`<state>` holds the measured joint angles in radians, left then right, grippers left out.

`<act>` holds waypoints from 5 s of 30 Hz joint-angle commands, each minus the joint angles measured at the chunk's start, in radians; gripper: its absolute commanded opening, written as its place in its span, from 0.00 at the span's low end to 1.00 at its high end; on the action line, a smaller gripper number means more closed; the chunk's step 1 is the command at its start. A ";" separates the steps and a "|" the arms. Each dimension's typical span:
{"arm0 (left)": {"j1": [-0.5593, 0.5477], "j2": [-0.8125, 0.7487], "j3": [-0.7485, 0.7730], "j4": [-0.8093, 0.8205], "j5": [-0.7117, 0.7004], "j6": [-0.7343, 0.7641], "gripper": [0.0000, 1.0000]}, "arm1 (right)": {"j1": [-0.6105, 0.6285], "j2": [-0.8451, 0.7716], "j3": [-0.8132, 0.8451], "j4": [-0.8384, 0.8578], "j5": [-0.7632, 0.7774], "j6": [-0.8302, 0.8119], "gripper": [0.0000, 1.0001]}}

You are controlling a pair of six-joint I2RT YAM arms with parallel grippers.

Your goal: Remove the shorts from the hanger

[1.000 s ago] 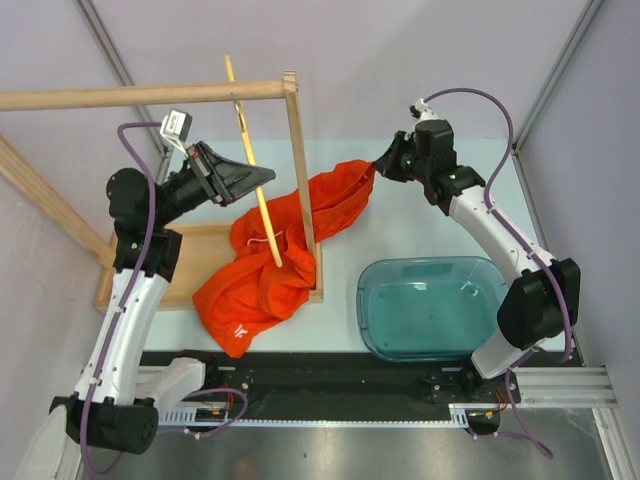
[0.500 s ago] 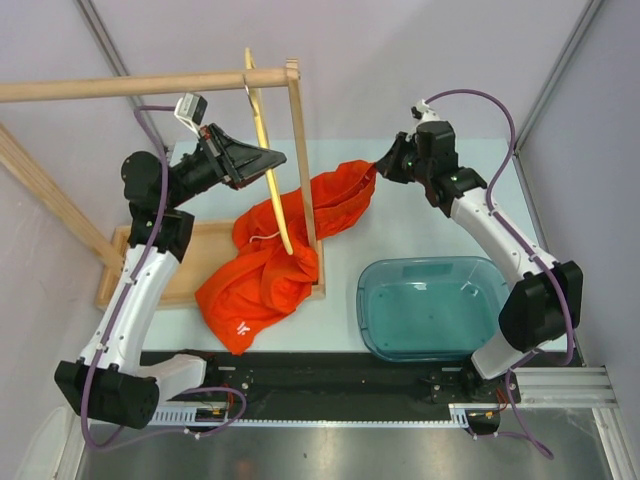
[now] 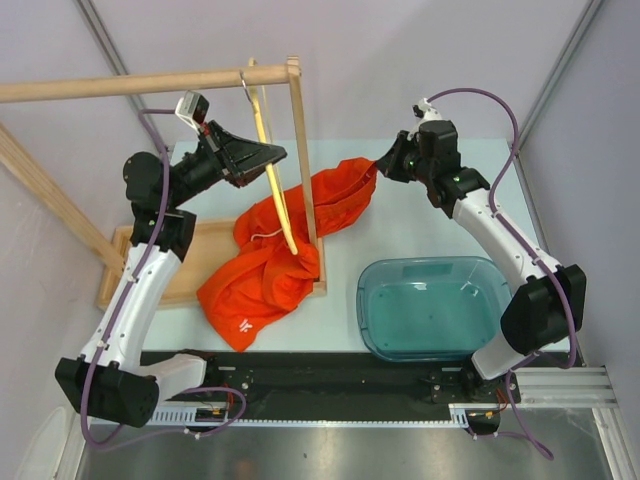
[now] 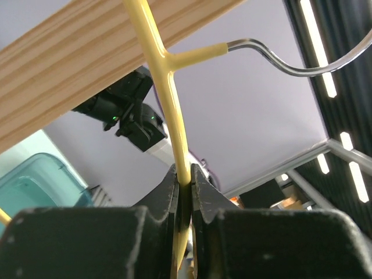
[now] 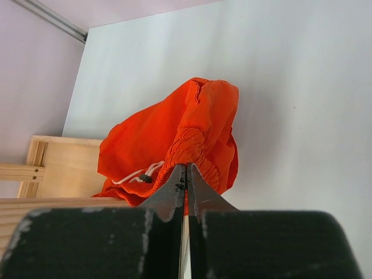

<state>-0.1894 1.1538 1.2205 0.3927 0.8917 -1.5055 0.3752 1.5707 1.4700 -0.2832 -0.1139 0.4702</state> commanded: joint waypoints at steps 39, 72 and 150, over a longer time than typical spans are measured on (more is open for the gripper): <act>0.002 -0.308 -0.233 -0.253 -0.246 0.103 0.65 | -0.022 -0.118 0.085 0.023 0.025 -0.002 0.00; 0.002 -0.879 -0.391 -1.140 -0.912 0.864 0.71 | -0.076 -0.353 0.746 -0.215 0.203 -0.151 0.00; 0.004 -0.853 -0.487 -1.114 -0.806 0.864 0.72 | -0.071 -0.753 0.033 -0.411 0.047 0.051 0.00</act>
<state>-0.1894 0.3054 0.7086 -0.7197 0.0975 -0.6544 0.3038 0.8383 1.5028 -0.6468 -0.1387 0.5209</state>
